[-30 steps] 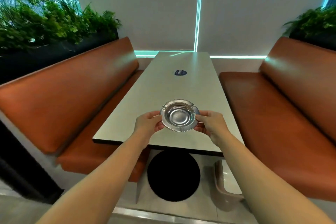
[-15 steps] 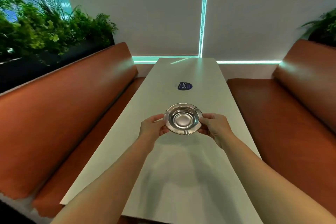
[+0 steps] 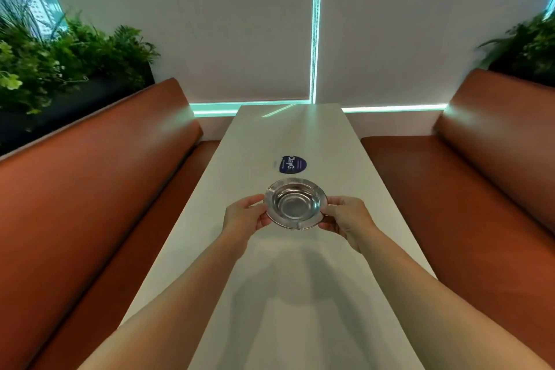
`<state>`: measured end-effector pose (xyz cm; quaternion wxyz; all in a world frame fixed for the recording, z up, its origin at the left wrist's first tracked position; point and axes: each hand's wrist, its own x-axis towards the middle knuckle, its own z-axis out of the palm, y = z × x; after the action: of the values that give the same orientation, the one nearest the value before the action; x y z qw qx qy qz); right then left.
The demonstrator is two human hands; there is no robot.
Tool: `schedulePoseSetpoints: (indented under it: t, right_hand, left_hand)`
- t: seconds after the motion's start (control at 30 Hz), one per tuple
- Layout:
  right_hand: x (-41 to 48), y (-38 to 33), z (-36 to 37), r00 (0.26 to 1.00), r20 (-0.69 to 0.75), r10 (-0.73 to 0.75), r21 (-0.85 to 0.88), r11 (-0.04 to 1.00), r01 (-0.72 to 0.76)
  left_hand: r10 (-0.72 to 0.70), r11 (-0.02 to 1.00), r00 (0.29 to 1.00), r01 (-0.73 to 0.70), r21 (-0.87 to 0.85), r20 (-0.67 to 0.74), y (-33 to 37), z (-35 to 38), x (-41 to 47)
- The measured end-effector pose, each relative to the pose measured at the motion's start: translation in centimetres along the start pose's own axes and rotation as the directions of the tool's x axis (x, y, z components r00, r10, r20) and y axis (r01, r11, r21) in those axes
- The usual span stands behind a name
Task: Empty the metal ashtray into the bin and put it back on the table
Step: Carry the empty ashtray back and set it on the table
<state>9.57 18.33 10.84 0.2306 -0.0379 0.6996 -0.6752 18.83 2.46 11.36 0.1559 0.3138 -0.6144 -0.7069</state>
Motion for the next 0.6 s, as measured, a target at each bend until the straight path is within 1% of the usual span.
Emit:
schedulePoseSetpoints:
  t: [0.13,0.3,0.47,0.6]
  right_hand:
    - [3.1,-0.4,1.4,0.999,-0.011,0.036,0.027,0.999,-0.035]
    - [6.5,-0.2,2.6,0.996,-0.065,0.063,0.039,0.997,-0.061]
    - [10.9,-0.1,3.7,0.991,-0.110,0.081,0.066,0.995,-0.074]
    - [14.8,-0.1,4.5,0.989,-0.129,0.067,0.059,0.996,-0.059]
  left_hand:
    - [0.004,1.000,1.000,-0.004,-0.009,0.027,0.7,-0.1,3.4]
    - [-0.016,1.000,0.998,0.017,-0.008,0.065,0.6,-0.2,7.5]
    - [-0.034,0.999,0.997,0.035,-0.020,0.068,0.4,0.1,12.3]
    - [-0.044,0.999,0.998,0.045,-0.020,0.053,0.0,0.6,16.3]
